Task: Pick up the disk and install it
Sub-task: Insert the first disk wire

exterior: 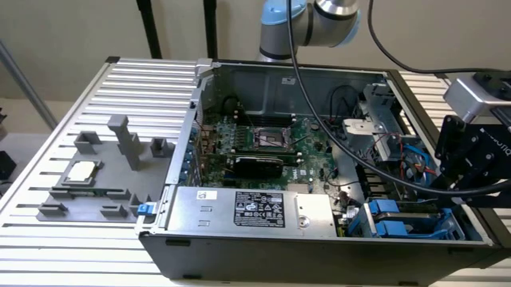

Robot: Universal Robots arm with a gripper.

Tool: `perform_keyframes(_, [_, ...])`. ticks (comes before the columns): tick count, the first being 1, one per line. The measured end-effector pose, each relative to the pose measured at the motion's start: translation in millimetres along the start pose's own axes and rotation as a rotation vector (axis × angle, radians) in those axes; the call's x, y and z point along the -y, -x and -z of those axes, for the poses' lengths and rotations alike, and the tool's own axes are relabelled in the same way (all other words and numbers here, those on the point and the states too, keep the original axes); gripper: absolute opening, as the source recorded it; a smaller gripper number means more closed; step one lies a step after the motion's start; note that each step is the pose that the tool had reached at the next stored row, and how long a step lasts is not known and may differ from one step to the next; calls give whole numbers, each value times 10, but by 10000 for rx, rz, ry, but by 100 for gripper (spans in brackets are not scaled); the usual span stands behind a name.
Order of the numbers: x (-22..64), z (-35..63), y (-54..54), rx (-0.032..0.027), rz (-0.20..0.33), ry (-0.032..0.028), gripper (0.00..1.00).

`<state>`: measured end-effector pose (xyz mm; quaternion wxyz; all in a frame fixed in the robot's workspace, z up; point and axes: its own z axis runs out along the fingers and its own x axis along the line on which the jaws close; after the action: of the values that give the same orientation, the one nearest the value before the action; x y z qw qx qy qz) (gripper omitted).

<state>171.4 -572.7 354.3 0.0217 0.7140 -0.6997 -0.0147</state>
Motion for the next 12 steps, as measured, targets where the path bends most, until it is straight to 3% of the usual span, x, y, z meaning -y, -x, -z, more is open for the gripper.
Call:
perform_keyframes(6, [40, -14, -1, 4, 445, 0, 30])
perform_keyframes(12, [64, -23, -1, 49, 866, -4, 30])
